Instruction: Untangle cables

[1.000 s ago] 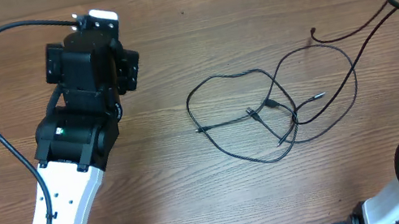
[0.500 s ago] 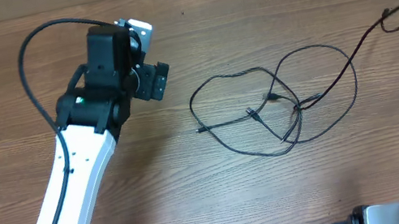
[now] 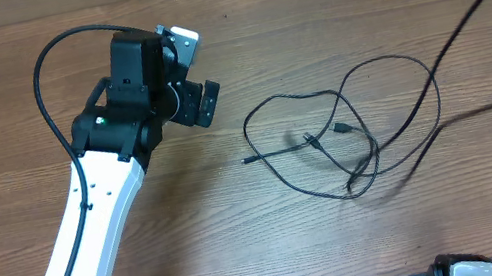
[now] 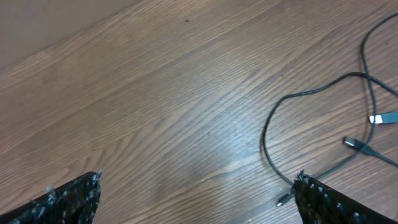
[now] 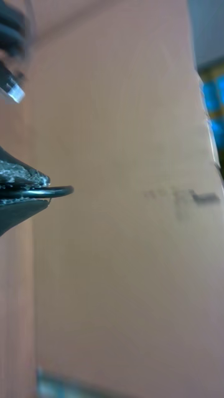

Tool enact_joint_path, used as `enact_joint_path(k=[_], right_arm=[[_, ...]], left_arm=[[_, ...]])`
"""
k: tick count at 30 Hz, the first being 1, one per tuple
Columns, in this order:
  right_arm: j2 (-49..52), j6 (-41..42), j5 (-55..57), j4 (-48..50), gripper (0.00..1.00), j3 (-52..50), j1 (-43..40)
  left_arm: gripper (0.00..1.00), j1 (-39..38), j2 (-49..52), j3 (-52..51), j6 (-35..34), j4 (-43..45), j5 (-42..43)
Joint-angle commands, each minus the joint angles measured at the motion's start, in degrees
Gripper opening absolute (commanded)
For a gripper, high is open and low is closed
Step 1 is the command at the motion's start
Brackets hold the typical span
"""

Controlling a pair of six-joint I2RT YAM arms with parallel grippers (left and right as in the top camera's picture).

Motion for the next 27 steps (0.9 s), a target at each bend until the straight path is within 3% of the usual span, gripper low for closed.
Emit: enact_joint_path(k=[1,4,12,16,20,27], right_arm=[[0.39,-1.07,-12.96,-1.86,0.04,-0.39,-0.11],[1.40,-3.08,-11.58,-2.82,0.04,-1.44,-0.13],[7.30,-3.19,22.49,4.52,0.04,-1.60,-0.17],[12.92,-3.19,34.10,7.78,0.04,-1.60,-0.17],[19.82,-3.19,39.93,10.10,0.04,-1.60,-0.94],[32.92,-1.57,40.26,15.67,0.04,-1.68,-8.15]], left_arm=[[0.99,0.17,0.07,0.55,-1.64,-0.20,2.58],[1.00,0.17,0.07,0.55,-2.51,-0.20,2.67],[1.00,0.15,0.07,0.55,-2.49,-0.61,3.54],[1.00,0.15,0.07,0.55,-2.49,-0.70,3.54],[1.00,0.15,0.07,0.55,-2.51,-1.01,3.89],[1.00,0.15,0.07,0.55,-2.93,-4.66,3.89]])
